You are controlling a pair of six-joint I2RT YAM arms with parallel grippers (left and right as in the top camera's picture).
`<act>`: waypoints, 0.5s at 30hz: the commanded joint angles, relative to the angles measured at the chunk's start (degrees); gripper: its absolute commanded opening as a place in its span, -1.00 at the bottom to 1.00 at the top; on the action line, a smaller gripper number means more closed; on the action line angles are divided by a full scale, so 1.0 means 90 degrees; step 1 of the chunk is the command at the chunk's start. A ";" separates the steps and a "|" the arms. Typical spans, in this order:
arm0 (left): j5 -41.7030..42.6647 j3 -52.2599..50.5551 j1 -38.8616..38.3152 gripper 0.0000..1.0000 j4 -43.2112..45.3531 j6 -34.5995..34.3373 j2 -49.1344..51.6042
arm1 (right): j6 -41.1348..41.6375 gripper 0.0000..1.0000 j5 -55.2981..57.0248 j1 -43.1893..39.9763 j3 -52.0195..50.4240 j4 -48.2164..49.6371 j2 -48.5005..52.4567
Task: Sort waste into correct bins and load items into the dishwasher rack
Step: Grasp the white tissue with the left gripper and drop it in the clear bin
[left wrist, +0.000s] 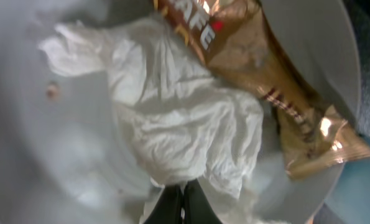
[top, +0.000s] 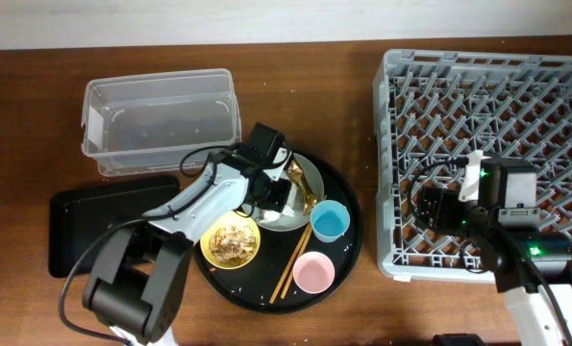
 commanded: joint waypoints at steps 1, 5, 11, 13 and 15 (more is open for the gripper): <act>-0.0673 0.0610 -0.0010 -0.99 -0.0459 0.0015 -0.0733 | 0.0032 0.96 0.0083 -0.0029 0.0136 0.0000 0.0005; -0.1678 0.0920 0.0022 -0.99 -0.0602 0.0015 -0.1566 | 0.0032 0.96 0.0083 -0.0029 0.0136 0.0000 0.0005; -0.2501 0.0920 0.0908 -0.99 0.0316 0.0012 -0.1940 | 0.0032 0.96 0.0080 -0.0029 0.0136 -0.0002 0.0005; -0.2501 0.0920 0.1287 -0.99 0.0610 0.0012 -0.1829 | 0.0032 0.96 0.0080 -0.0029 0.0136 -0.0002 0.0005; -0.2499 0.0920 0.1671 -0.99 0.0908 0.0012 -0.1620 | 0.0032 0.97 0.0080 -0.0029 0.0136 -0.0002 0.0005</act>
